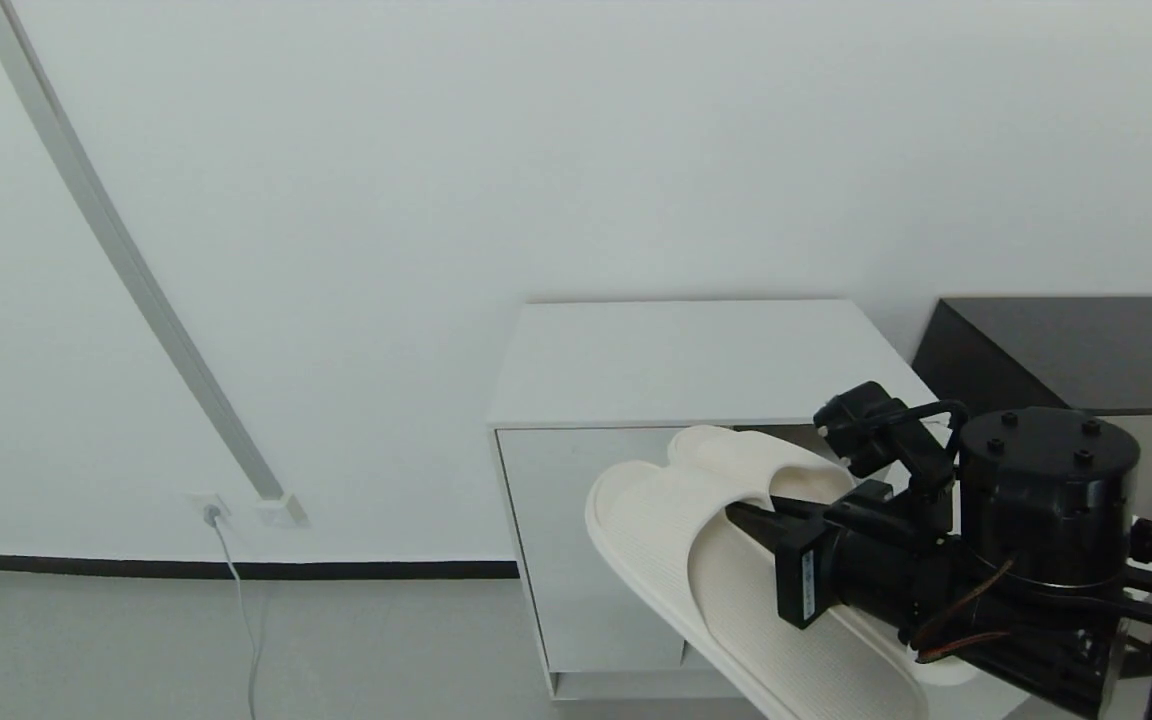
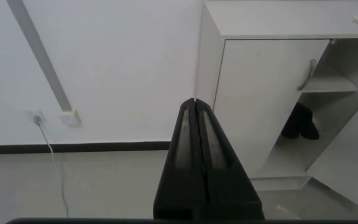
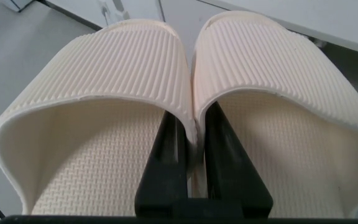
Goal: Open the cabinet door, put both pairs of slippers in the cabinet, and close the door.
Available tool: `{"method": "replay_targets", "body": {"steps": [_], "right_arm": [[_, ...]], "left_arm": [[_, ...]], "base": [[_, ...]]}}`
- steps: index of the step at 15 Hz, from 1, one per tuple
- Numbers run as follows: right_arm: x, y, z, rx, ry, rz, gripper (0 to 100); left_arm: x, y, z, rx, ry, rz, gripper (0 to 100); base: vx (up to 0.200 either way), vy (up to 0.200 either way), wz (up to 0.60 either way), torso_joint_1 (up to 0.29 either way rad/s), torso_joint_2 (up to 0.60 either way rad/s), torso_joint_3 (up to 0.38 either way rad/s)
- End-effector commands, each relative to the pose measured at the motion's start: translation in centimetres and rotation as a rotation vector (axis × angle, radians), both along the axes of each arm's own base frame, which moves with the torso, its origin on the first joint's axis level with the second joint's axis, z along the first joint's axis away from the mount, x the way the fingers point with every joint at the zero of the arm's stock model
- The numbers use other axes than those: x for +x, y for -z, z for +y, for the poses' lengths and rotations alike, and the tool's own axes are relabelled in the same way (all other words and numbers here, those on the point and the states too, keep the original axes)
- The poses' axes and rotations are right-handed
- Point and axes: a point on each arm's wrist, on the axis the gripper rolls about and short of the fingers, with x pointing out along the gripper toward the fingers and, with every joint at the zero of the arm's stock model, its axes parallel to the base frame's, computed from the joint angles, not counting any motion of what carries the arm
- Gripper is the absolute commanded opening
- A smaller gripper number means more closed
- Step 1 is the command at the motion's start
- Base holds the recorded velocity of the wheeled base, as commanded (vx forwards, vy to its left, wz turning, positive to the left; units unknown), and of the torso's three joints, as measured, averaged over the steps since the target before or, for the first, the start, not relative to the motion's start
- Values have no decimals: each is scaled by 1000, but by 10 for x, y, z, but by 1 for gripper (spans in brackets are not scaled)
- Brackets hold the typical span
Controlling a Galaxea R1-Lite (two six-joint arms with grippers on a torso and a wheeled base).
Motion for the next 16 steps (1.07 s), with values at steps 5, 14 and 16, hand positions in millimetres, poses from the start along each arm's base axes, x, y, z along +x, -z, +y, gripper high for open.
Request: {"method": "replay_targets", "body": {"steps": [5,14,16], "right_arm": [[0,3,0,-11,-1,8,0],[5,10,-1,-25,14,24,0],[6,11,-1,-28,16,27,0]], "left_arm": [[0,0,0,-1,1,1,0],[0,0,0,-2,0,1,0],[0,0,0,-4,0,1,0]], "base": [[0,-200,0,4,2,1],[0,-156,0,0,3,3],[0,0,0,0,0,0]]}}
